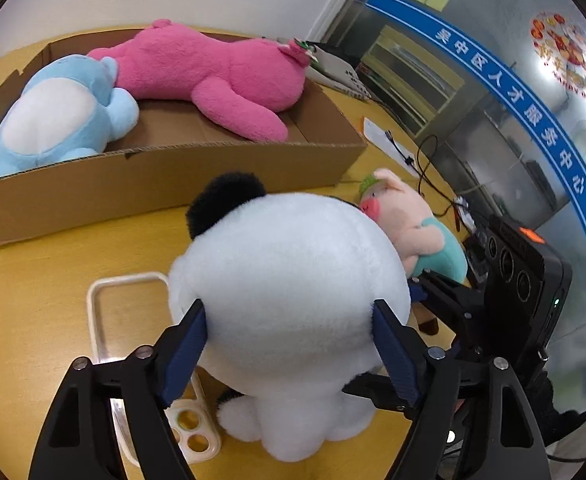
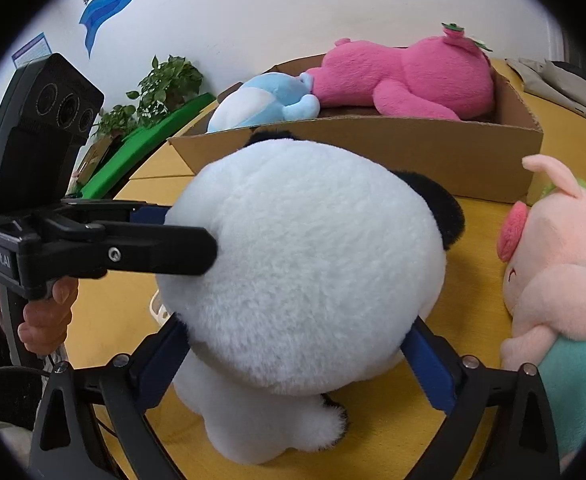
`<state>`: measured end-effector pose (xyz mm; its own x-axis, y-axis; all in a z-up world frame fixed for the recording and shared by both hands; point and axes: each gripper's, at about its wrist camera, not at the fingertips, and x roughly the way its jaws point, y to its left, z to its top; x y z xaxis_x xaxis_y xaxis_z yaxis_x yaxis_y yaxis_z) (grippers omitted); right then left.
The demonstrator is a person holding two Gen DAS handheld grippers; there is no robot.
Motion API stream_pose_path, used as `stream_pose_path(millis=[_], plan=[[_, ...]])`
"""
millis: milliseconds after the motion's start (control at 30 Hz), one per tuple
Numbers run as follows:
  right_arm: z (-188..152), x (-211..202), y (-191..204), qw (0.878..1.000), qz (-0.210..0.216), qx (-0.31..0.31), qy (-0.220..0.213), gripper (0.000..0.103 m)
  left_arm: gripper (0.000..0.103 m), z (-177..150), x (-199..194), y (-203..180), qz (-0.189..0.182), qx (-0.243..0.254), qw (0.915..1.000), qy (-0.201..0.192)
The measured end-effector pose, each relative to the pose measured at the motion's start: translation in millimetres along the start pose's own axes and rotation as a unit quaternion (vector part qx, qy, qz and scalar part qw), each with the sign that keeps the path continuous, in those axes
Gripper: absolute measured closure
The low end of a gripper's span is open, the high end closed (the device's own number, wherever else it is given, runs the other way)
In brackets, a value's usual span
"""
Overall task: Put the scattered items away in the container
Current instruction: 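Lift the white plush with both grippers toward the box, then lower the white plush into the box beside the blue cat and open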
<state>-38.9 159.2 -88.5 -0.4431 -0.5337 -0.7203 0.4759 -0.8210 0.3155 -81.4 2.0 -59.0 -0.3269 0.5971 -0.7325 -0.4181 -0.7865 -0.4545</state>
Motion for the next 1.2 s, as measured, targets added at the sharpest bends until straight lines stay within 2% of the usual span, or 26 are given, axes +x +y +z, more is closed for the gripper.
stream_pose_path(millis=[233,333,400,533,733,867,1000,1100,1200], plan=[[8.1,17.1,-8.8,0.999,-0.001,0.032,0.003,0.0,0.018,6.9,22.6,18.6,-0.019,-0.005,0.9996,0.021],[2.3,24.9,-14.1,0.998,0.014,0.057,0.003,0.002,0.026,4.1,21.0,20.0,-0.029,-0.003,0.9993,0.026],[-2.0,23.7,-16.3,0.997,0.027,0.069,-0.008,0.009,0.032,2.6,17.2,17.8,-0.032,0.0,0.9992,0.023],[-4.3,9.8,-6.6,0.997,0.026,0.06,-0.032,0.022,0.035,1.0,3.4,1.7,-0.015,0.021,0.9996,0.008],[4.9,-26.1,5.7,0.995,0.041,0.046,-0.081,0.022,0.035,12.0,-37.9,-21.7,-0.021,0.049,0.9975,-0.047],[44.0,-51.5,15.0,0.992,0.036,0.006,-0.118,0.022,0.035,48.7,-72.4,-37.2,-0.009,0.079,0.9913,-0.105],[116.6,-60.1,22.2,0.987,0.032,-0.045,-0.153,0.022,0.034,105.7,-94.9,-27.1,0.002,0.069,0.9874,-0.143],[163.2,-45.9,17.4,0.985,0.041,-0.053,-0.157,0.022,0.034,144.6,-92.0,-0.7,0.01,0.041,0.9884,-0.146],[197.0,-9.0,5.9,0.988,0.049,-0.039,-0.139,0.022,0.034,174.3,-66.3,35.5,0.018,-0.006,0.9932,-0.115]])
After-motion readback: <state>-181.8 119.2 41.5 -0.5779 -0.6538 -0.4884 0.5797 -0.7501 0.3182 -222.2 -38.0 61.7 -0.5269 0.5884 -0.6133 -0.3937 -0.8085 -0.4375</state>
